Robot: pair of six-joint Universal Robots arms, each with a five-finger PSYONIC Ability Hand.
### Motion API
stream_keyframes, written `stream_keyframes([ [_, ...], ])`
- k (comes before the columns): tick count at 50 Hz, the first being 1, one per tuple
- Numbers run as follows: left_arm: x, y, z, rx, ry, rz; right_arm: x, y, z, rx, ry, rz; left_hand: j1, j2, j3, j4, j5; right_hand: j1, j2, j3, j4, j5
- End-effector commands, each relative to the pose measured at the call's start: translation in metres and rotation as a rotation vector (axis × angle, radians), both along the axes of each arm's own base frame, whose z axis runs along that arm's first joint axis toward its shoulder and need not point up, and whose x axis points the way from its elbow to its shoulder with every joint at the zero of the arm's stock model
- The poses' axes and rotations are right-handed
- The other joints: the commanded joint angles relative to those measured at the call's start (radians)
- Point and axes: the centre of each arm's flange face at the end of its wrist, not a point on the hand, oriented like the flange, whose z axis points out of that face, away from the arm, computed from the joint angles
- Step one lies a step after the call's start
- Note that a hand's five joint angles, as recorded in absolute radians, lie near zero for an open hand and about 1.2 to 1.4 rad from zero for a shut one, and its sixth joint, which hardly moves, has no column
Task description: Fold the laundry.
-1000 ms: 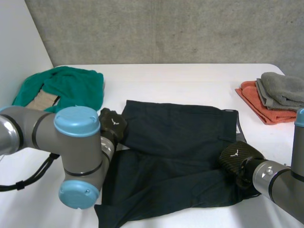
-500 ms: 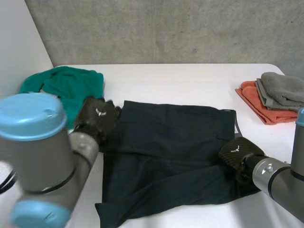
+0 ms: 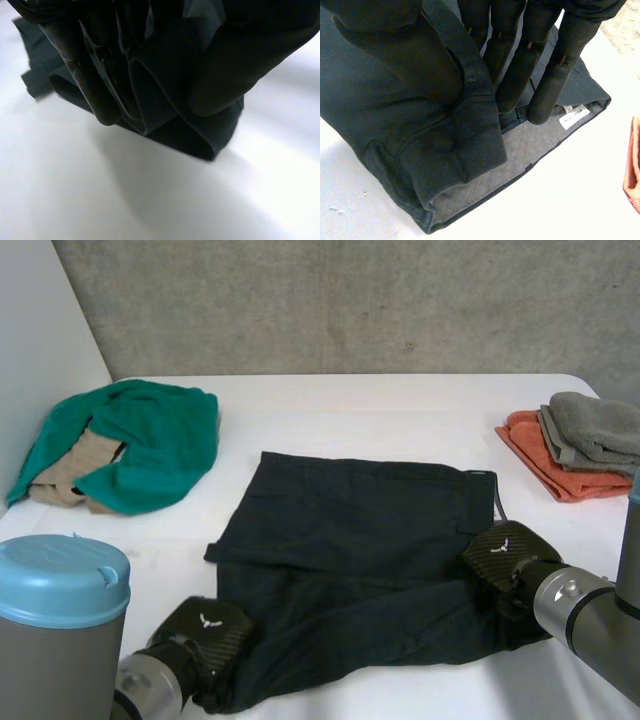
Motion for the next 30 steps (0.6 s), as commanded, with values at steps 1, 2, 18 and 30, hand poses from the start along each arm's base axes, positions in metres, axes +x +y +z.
stream_keyframes([
  [1, -0.002, 0.003, 0.008, -0.072, -0.013, -0.008, -0.007, 0.022, 0.014, 0.063, 0.074, 0.042, 0.265, 0.240, 0.243, 0.238, 0.254, 0.314, 0.233, 0.204, 0.200, 0.207],
  [2, 0.000, 0.015, 0.008, -0.054, -0.066, -0.067, -0.011, 0.037, 0.015, 0.132, 0.140, 0.093, 0.265, 0.240, 0.243, 0.238, 0.254, 0.314, 0.233, 0.204, 0.200, 0.207],
  [18, -0.054, -0.037, 0.052, -0.364, -0.012, -0.145, -0.013, -0.026, 0.014, 0.025, 0.178, 0.071, 0.265, 0.240, 0.243, 0.238, 0.254, 0.314, 0.233, 0.204, 0.200, 0.207],
  [30, -0.085, -0.157, 0.026, -0.636, -0.014, 0.076, 0.038, -0.100, 0.026, -0.439, -0.011, 0.078, 0.265, 0.240, 0.243, 0.238, 0.254, 0.314, 0.233, 0.204, 0.200, 0.207],
])
